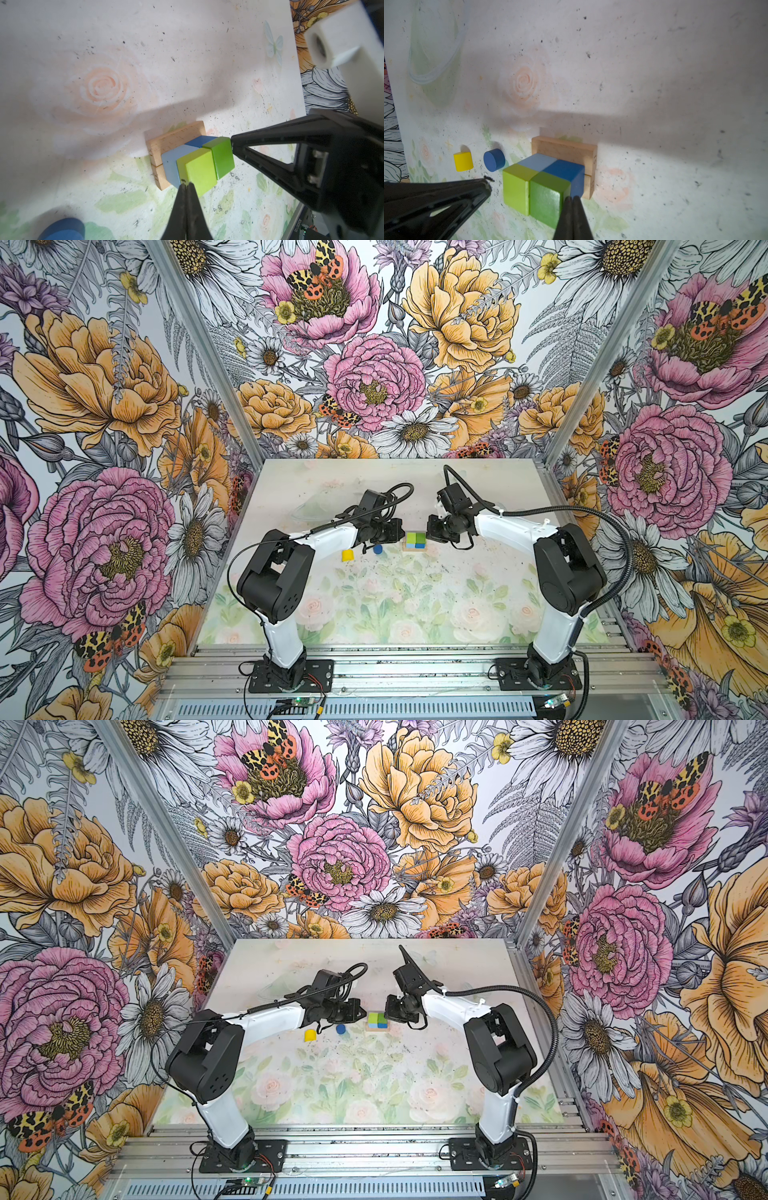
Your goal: Build the wood block tower
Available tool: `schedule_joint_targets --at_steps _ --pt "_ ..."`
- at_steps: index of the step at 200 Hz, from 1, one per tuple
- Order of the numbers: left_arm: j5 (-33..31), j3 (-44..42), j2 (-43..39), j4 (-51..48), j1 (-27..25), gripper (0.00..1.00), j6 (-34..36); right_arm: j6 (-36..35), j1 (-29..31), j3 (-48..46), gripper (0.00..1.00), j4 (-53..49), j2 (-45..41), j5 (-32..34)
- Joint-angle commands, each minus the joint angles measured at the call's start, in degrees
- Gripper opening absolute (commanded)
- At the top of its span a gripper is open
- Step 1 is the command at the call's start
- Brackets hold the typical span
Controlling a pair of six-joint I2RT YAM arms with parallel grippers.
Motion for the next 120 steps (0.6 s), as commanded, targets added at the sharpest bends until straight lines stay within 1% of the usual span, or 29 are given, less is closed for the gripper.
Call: schedule_joint_targets --at_steps 1,36,39,49,120 --pt "0.25 0.59 0.93 -0.01 -0.26 0.00 0.27 0.52 0.17 0.80 0.00 1.20 -0.58 1.15" --pt "0.71 1.14 1.05 -0.07 -0.72 0.00 0.25 0.39 -0.40 1.11 0.00 1.16 -0.49 1.28" --pt "0.74 1.12 2.83 -0.02 -0.67 0.00 0.22 0.41 -0.41 1.11 0.00 1.13 -0.46 1.25" --pt "0.84 1.36 3.26 -0.04 -0.83 0.00 0.18 0.41 -0.48 1.23 0.00 1.20 -0.40 1.25" --pt "0.77 1.39 3.28 0.01 -0.80 0.00 0.18 0.33 -0.49 2.12 0.00 1.13 0.21 1.07"
